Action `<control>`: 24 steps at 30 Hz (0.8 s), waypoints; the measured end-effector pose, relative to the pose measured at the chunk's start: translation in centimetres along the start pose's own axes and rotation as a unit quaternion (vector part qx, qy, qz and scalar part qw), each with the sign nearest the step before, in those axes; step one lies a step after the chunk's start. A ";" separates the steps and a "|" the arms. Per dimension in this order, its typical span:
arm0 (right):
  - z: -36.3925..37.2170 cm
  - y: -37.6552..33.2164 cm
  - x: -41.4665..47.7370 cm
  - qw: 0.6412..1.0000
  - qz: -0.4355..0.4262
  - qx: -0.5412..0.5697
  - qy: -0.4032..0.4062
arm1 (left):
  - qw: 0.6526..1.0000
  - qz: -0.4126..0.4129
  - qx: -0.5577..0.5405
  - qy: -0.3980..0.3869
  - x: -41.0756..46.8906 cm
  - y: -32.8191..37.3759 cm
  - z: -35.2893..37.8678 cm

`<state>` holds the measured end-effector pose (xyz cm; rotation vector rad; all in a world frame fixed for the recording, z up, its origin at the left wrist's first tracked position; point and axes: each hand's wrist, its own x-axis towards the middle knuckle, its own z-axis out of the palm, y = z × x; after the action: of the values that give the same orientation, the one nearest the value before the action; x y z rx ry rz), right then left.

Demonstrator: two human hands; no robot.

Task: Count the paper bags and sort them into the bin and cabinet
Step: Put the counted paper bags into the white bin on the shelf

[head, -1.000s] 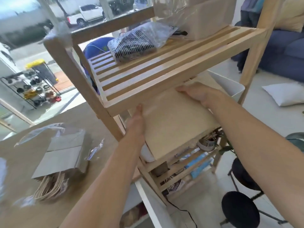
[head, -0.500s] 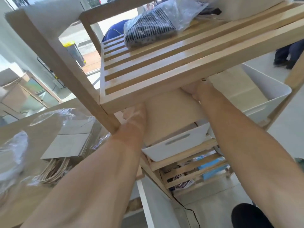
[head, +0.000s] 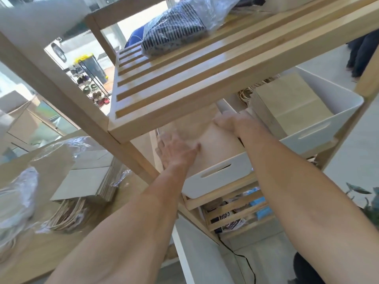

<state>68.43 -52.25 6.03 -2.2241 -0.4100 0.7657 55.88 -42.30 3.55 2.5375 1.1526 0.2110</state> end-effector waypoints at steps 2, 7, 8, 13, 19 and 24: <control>0.8 0.3 0.2 0.998 0.000 -0.055 0.009 | 0.995 0.037 0.073 -0.051 0.3 -0.2 0.0; 2.2 0.2 0.3 0.985 0.002 -0.156 0.066 | 0.977 0.095 0.157 -0.106 0.4 -0.7 -0.8; 2.3 0.3 0.1 0.981 -0.018 -0.174 0.082 | 0.973 0.108 0.172 -0.110 0.1 -0.7 -0.8; 2.8 1.9 -0.6 0.931 -0.113 -0.336 0.092 | 0.965 0.127 0.195 -0.121 -0.4 -1.4 0.0; 2.8 3.2 -1.6 0.934 -0.058 -0.352 0.017 | 0.968 0.116 0.170 -0.142 -0.2 -1.1 0.4; 2.7 2.9 -2.8 0.930 -0.078 -0.352 0.065 | 0.972 0.125 0.145 -0.133 -0.7 -1.0 -0.2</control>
<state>64.74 -54.13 3.57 -2.8334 -0.8938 0.4106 54.68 -42.15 3.34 2.8517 0.8088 -0.2513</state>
